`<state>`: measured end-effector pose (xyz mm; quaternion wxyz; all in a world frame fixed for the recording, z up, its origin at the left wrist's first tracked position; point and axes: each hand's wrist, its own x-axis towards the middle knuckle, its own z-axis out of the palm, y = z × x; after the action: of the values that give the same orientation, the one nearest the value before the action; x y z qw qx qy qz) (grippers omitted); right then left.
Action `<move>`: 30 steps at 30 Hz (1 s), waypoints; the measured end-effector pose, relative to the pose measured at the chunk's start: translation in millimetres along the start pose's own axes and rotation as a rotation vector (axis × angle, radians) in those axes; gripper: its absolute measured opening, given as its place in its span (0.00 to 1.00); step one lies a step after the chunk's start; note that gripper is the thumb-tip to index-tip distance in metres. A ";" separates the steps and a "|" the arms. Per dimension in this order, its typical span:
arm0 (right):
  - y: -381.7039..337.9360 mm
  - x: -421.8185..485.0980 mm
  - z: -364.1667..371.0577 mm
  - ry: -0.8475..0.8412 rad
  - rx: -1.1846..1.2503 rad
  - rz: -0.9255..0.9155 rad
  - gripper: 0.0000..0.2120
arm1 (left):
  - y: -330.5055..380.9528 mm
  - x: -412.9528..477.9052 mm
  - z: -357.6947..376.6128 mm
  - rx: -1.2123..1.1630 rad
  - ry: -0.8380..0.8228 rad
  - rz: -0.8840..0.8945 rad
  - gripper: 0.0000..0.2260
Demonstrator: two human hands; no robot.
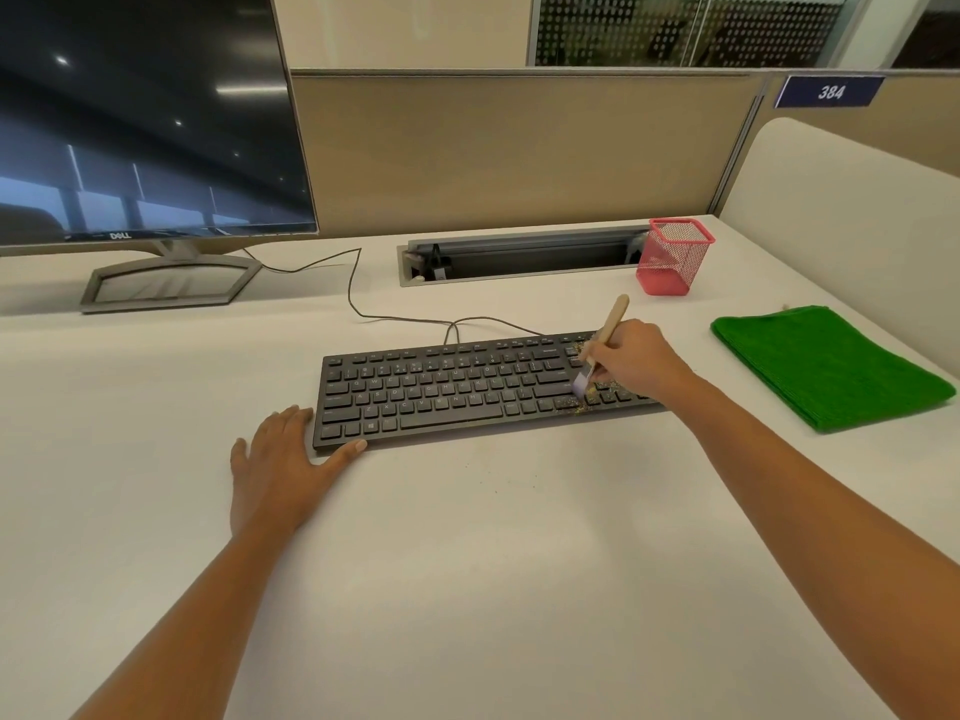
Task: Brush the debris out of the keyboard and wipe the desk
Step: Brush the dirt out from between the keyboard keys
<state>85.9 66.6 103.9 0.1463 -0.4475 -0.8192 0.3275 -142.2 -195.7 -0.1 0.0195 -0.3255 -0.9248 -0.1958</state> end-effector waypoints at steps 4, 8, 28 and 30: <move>2.1 -2.6 7.7 0.035 -0.110 -0.034 0.14 | 0.3 -0.5 -0.6 -0.002 0.003 -0.001 0.36; -0.3 -6.0 15.4 -0.104 -0.172 -0.112 0.14 | 1.2 -0.9 -1.1 -0.008 0.011 0.003 0.35; -21.5 -15.2 33.3 -0.108 -0.013 -0.281 0.05 | 3.6 -2.0 -3.2 -0.025 0.013 -0.009 0.33; -19.7 -13.5 29.1 -0.092 0.108 -0.231 0.04 | 3.6 -2.3 -3.6 -0.027 0.014 -0.012 0.33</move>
<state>65.3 36.1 96.2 0.1693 -0.3262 -0.8523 0.3723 -138.6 -195.9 4.0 0.0207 -0.3190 -0.9238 -0.2106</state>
